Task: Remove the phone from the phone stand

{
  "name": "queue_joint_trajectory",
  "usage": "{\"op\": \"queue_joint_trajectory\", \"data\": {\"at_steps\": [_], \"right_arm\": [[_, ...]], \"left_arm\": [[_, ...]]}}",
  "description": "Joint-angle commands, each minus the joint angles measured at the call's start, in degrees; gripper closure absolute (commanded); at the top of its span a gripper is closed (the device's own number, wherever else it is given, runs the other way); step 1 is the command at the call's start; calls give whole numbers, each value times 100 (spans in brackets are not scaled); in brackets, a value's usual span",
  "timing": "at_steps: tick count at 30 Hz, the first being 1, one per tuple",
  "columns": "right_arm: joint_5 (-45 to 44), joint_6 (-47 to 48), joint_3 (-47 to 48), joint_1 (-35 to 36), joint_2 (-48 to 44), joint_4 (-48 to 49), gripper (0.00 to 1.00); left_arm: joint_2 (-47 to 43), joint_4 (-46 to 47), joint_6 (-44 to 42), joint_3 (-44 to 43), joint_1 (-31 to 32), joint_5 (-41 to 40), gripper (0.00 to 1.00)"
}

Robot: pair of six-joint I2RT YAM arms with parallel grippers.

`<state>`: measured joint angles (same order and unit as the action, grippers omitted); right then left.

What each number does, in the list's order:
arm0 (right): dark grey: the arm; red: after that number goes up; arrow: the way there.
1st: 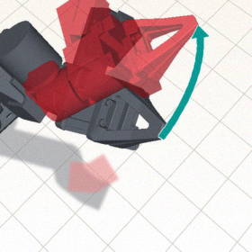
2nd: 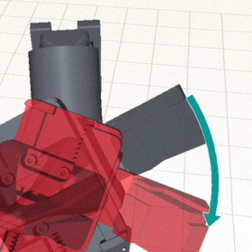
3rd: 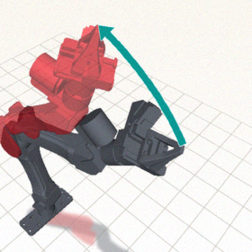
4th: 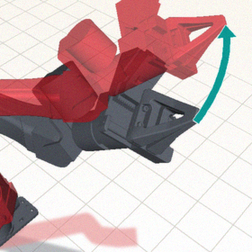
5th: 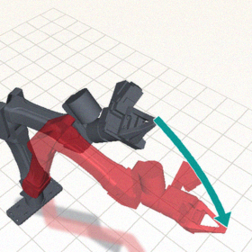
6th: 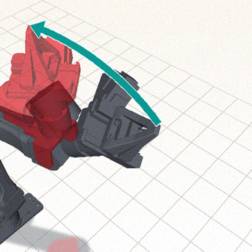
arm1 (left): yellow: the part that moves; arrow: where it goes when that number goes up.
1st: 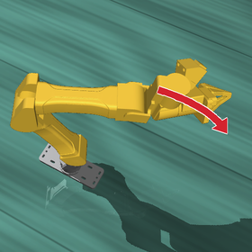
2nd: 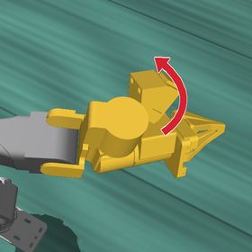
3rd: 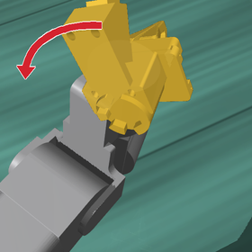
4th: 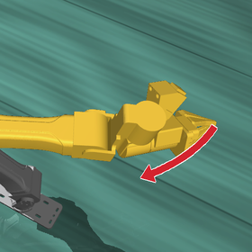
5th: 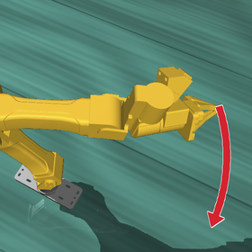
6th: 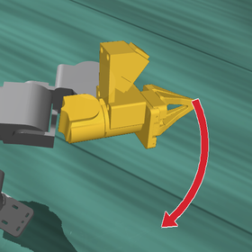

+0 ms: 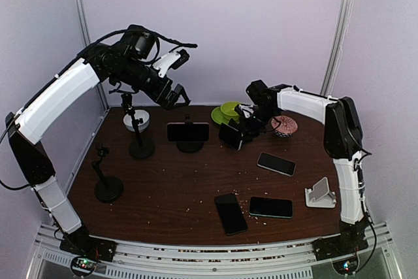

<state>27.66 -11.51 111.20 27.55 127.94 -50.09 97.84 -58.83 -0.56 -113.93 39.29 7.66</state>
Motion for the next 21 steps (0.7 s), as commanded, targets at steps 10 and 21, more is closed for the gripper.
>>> {"op": "queue_joint_trajectory", "data": {"at_steps": [10, 21], "right_arm": [[-171, 335, -1328, -47, -1329, -324, 100], [-250, 697, -2277, -47, -2173, -646, 100]], "left_arm": [[-90, 53, 258, 86, -55, 216, 2], [-107, 179, 441, 117, -52, 534, 2]]}}
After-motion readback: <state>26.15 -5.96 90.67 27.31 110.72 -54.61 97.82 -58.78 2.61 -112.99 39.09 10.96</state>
